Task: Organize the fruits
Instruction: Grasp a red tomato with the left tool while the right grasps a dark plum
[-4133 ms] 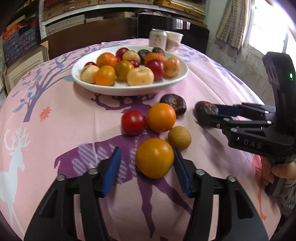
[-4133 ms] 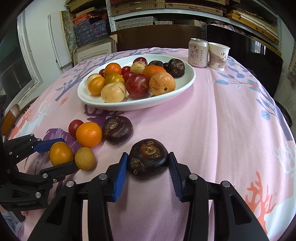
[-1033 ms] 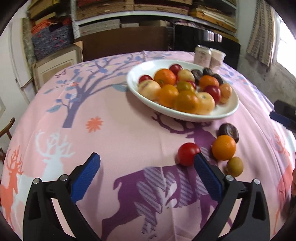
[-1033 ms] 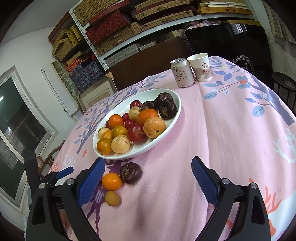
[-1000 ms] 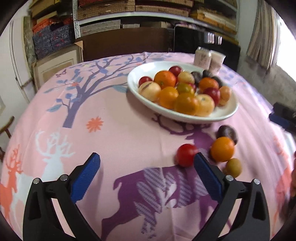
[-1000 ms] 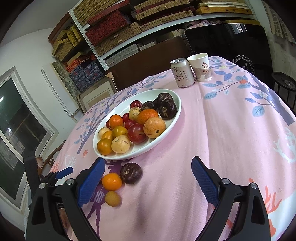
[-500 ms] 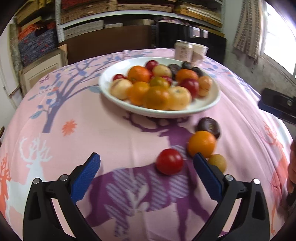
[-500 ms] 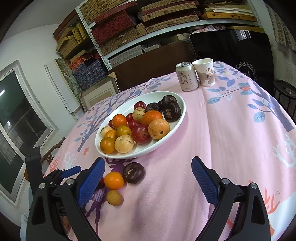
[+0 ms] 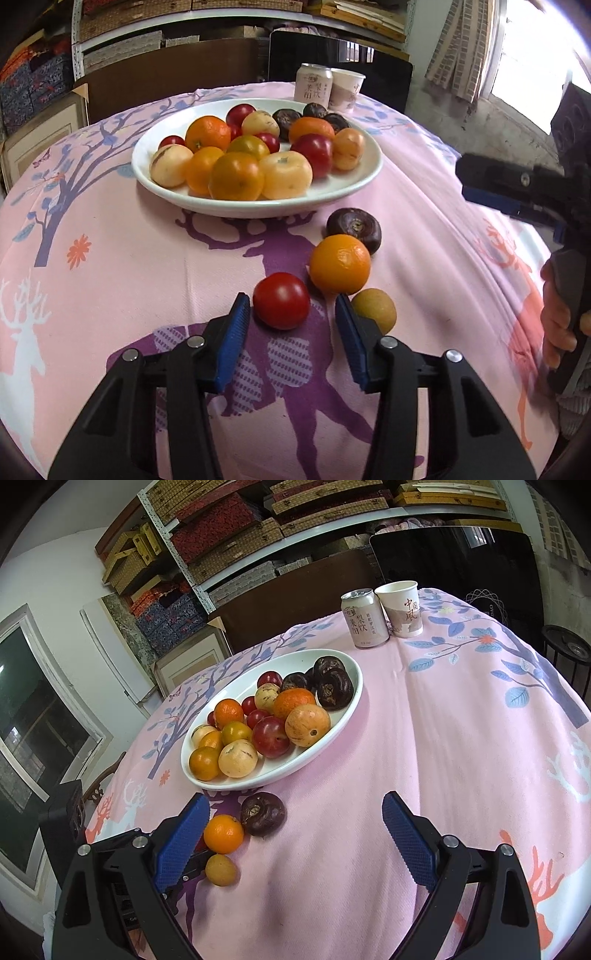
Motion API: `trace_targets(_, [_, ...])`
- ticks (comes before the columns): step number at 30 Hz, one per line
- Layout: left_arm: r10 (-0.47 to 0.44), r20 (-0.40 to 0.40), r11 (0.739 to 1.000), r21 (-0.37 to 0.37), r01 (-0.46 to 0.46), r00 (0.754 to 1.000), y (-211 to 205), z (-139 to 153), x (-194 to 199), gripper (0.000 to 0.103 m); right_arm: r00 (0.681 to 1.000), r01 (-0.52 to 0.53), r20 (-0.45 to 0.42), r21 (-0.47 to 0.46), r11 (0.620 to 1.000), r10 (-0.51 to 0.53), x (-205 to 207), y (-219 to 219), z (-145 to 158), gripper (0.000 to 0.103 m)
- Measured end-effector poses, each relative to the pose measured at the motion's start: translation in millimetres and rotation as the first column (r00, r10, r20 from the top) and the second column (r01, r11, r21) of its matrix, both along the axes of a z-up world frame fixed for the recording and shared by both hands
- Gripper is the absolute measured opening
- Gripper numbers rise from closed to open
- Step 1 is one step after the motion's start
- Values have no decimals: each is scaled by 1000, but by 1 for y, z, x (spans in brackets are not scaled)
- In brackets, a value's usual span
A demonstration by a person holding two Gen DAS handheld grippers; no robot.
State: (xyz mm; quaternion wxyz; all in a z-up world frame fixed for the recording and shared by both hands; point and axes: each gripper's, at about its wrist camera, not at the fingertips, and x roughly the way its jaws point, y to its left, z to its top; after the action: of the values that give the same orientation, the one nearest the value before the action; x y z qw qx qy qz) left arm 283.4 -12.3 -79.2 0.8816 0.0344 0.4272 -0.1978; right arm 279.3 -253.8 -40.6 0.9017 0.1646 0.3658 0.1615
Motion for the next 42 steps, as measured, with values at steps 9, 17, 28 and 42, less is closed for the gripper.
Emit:
trace_targets(9, [40,-3,999,-15,-40,999,7,1,12,42,1000,-12,-18,-51,999,11,3,8,-7,95])
trace_targets(17, [-9,6,1000,14,9,1000,-3,2,1,35,999,-9,-34,-110,994,6,7,11,-16,95])
trace_targets(28, [84,-12,996,-28,-84,996,26,1,3,29,994,-93,13,-365,926,105,1,50,-24,60])
trace_targets(42, [80,-13,997,-21,-80,997,25,-1,4,29,972,-236,-79,-387,891,223,23,91,-37,57])
